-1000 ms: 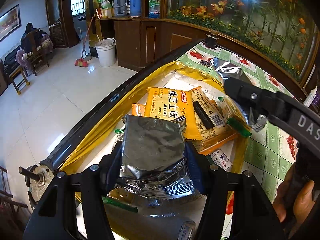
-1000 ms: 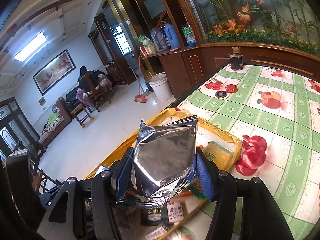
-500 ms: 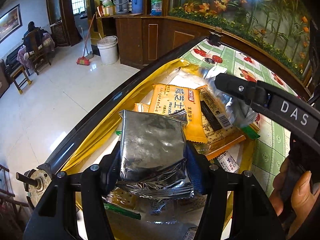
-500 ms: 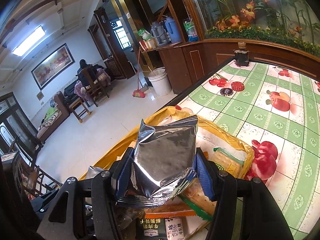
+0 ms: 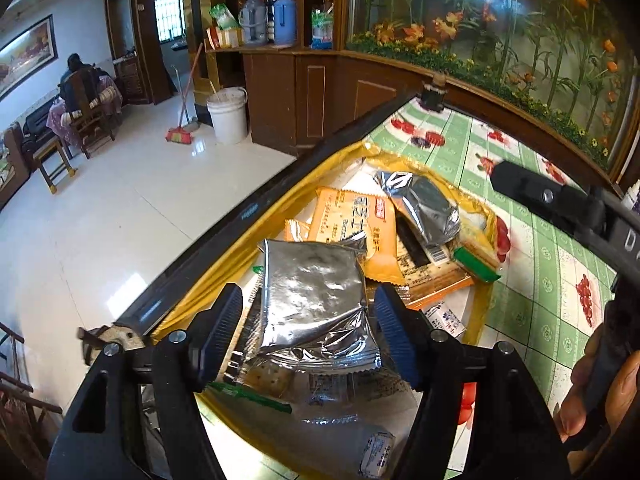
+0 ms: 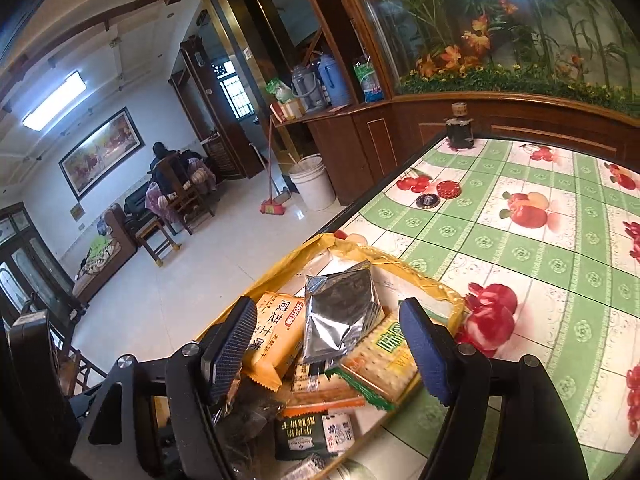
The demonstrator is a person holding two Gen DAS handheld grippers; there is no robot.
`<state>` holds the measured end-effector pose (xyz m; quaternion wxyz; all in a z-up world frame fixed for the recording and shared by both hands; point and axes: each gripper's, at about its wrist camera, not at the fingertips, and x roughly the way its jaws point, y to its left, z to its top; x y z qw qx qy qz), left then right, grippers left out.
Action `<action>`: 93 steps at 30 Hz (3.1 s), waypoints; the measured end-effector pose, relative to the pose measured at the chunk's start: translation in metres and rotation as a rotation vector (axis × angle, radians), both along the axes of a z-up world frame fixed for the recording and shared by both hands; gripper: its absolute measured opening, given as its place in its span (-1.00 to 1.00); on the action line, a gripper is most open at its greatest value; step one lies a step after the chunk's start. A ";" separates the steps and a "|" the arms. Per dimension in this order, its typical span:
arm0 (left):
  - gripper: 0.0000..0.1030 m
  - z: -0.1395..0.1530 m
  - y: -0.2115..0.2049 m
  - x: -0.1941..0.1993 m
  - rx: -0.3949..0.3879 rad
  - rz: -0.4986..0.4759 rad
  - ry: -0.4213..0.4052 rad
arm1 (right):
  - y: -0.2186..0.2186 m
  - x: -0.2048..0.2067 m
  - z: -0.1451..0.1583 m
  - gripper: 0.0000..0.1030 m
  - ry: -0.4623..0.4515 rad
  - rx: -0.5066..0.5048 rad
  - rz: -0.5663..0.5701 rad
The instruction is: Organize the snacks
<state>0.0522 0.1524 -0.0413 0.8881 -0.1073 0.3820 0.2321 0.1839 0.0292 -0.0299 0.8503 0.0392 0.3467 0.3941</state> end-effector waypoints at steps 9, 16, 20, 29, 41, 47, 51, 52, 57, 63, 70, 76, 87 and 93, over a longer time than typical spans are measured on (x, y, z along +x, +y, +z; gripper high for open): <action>0.61 0.041 -0.022 -0.036 0.112 0.003 -0.113 | -0.029 -0.048 0.019 0.64 -0.074 -0.001 0.101; 0.61 0.059 -0.043 -0.063 0.169 -0.021 -0.153 | -0.044 -0.105 0.033 0.73 -0.197 -0.066 0.245; 0.61 0.070 -0.050 -0.080 0.195 -0.023 -0.181 | -0.051 -0.129 0.038 0.77 -0.249 -0.078 0.302; 0.67 0.091 -0.056 -0.114 0.254 0.009 -0.245 | -0.063 -0.157 0.049 0.83 -0.299 -0.089 0.329; 0.67 0.103 -0.054 -0.138 0.257 0.017 -0.287 | -0.062 -0.169 0.055 0.85 -0.336 -0.138 0.338; 0.67 0.105 -0.050 -0.146 0.252 0.027 -0.302 | -0.056 -0.175 0.055 0.85 -0.350 -0.160 0.366; 0.67 0.105 -0.048 -0.152 0.250 0.041 -0.310 | -0.051 -0.179 0.056 0.85 -0.360 -0.178 0.386; 0.67 0.105 -0.047 -0.153 0.249 0.042 -0.314 | -0.050 -0.180 0.056 0.85 -0.362 -0.181 0.392; 0.67 0.103 -0.046 -0.157 0.243 0.029 -0.316 | -0.045 -0.182 0.055 0.85 -0.370 -0.192 0.412; 0.67 0.104 -0.043 -0.161 0.244 0.030 -0.317 | -0.037 -0.181 0.053 0.85 -0.375 -0.206 0.437; 0.67 0.098 -0.031 -0.166 0.219 0.033 -0.299 | -0.024 -0.171 0.044 0.85 -0.358 -0.214 0.498; 0.67 0.093 -0.028 -0.164 0.209 0.039 -0.276 | -0.017 -0.160 0.038 0.85 -0.333 -0.221 0.518; 0.67 0.087 -0.028 -0.159 0.194 0.023 -0.256 | -0.010 -0.155 0.035 0.85 -0.346 -0.247 0.532; 0.67 0.083 -0.029 -0.156 0.172 -0.007 -0.247 | -0.004 -0.161 0.030 0.85 -0.361 -0.274 0.559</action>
